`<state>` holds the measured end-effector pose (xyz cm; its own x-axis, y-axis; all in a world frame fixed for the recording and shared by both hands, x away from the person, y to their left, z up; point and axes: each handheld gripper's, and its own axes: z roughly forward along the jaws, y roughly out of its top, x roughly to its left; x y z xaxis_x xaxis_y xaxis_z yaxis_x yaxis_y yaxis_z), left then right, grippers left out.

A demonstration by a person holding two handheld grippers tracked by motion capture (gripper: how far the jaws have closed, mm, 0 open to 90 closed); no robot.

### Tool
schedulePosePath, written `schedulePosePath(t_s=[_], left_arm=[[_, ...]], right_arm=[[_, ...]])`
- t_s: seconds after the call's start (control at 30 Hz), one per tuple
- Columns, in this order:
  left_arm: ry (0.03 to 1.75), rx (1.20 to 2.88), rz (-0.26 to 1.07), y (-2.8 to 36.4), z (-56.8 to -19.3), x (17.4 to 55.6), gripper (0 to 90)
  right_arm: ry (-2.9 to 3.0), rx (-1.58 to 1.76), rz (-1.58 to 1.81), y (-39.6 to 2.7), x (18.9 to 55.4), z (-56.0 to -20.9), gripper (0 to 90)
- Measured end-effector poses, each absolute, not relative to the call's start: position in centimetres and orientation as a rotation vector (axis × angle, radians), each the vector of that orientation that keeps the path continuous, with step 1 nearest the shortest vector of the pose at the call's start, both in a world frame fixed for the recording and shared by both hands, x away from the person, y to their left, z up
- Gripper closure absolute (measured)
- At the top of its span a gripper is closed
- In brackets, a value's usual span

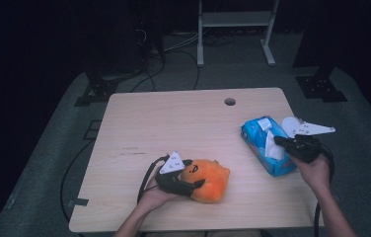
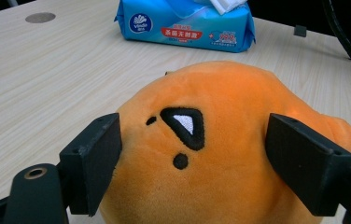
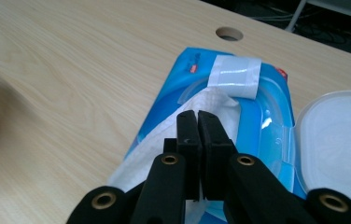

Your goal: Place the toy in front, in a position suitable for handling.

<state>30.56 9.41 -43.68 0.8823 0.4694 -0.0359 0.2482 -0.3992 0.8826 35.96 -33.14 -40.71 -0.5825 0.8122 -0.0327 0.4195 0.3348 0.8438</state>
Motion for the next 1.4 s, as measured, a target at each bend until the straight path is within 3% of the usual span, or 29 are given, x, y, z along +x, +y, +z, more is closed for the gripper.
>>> schedulePosePath(t_s=[0.4,0.73,0.93,1.27,1.4], left_arm=[[0.524,1.990,0.265,9.5,-43.8,30.6,19.0],[0.526,1.987,0.266,9.5,-43.9,30.6,19.0],[0.520,1.987,0.269,9.5,-43.9,30.6,19.0],[0.512,1.992,0.271,9.4,-43.9,30.4,19.0],[0.509,2.006,0.261,9.5,-43.8,30.4,19.1]], right_arm=[[2.141,0.918,1.290,-32.2,32.0,-36.4,87.7],[2.294,0.579,1.473,-25.5,26.2,-33.2,87.7],[2.458,0.457,1.538,-21.6,25.2,-34.1,87.7],[2.615,0.459,1.459,-17.2,28.5,-38.7,86.3],[2.619,0.415,1.392,-15.5,28.6,-39.8,72.7]])
